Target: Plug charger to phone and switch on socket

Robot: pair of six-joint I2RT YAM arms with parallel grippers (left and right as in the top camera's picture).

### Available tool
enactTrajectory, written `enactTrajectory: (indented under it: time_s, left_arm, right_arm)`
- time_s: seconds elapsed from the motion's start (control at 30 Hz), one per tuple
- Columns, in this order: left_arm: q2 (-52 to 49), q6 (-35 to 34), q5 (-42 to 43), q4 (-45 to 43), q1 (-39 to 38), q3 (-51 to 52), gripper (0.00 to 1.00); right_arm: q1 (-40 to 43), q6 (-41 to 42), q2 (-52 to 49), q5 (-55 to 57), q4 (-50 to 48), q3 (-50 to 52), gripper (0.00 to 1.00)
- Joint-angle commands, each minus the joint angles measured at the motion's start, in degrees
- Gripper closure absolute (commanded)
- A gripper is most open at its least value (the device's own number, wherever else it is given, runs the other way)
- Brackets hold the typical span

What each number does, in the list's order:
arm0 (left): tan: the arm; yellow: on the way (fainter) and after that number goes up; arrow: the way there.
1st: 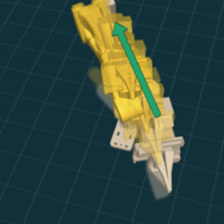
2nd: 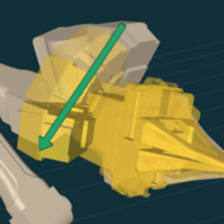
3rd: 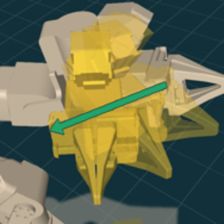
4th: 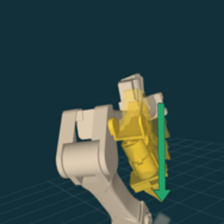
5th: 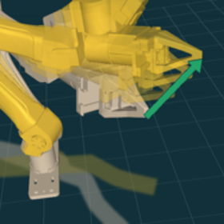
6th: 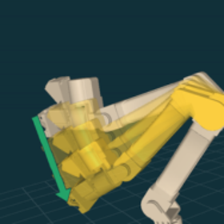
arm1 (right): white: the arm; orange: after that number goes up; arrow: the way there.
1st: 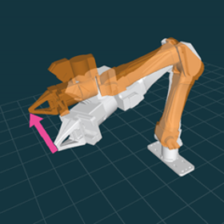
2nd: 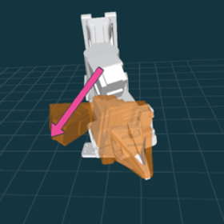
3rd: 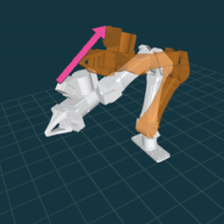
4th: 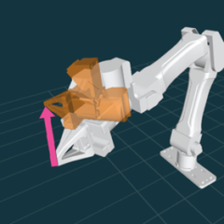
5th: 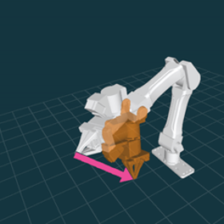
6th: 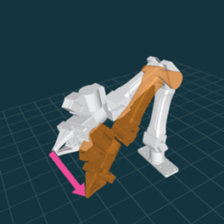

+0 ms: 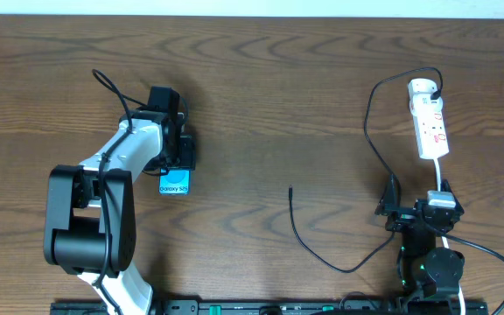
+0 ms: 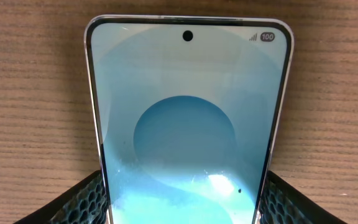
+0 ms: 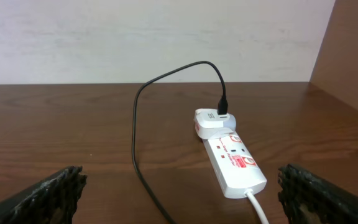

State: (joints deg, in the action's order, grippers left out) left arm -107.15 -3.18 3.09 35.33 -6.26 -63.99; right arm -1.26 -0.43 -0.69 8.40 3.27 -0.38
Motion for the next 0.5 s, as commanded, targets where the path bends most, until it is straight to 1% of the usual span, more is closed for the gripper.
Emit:
enactTrajectory:
  time_s: [0.0,0.03,0.1,0.13,0.17,0.27,0.3,0.33,0.47]
  left_arm:
    - [-0.02,-0.31,0.5,-0.31,0.13,1.14,0.55]
    - [-0.02,-0.31,0.5,-0.28,0.13,1.14,0.57]
    - [-0.02,-0.33,0.5,-0.31,0.13,1.14,0.66]
    - [-0.02,-0.33,0.5,-0.31,0.13,1.14,0.67]
    - [-0.02,-0.33,0.5,-0.31,0.13,1.14,0.72]
    - [-0.02,-0.31,0.5,-0.28,0.13,1.14,0.81]
    - [-0.02,-0.33,0.5,-0.28,0.13,1.14,0.88]
    - [-0.02,-0.33,0.5,-0.28,0.13,1.14,0.92]
    - [-0.02,-0.33,0.52,-0.28,0.13,1.14,0.93]
  right_arm:
    - [0.42,0.61,0.26,0.0,0.31,0.04,0.01]
    - [0.44,0.61,0.26,0.0,0.31,0.04,0.01]
    - [0.42,0.61,0.26,0.0,0.31,0.04,0.01]
    - [0.42,0.61,0.26,0.0,0.31,0.04,0.01]
    - [0.44,0.61,0.26,0.0,0.31,0.04,0.01]
    - [0.44,0.61,0.26,0.0,0.31,0.04,0.01]
    - [0.44,0.61,0.26,0.0,0.31,0.04,0.01]
    - [0.42,0.61,0.26,0.0,0.31,0.04,0.01]
    - [0.44,0.61,0.26,0.0,0.31,0.04,0.01]
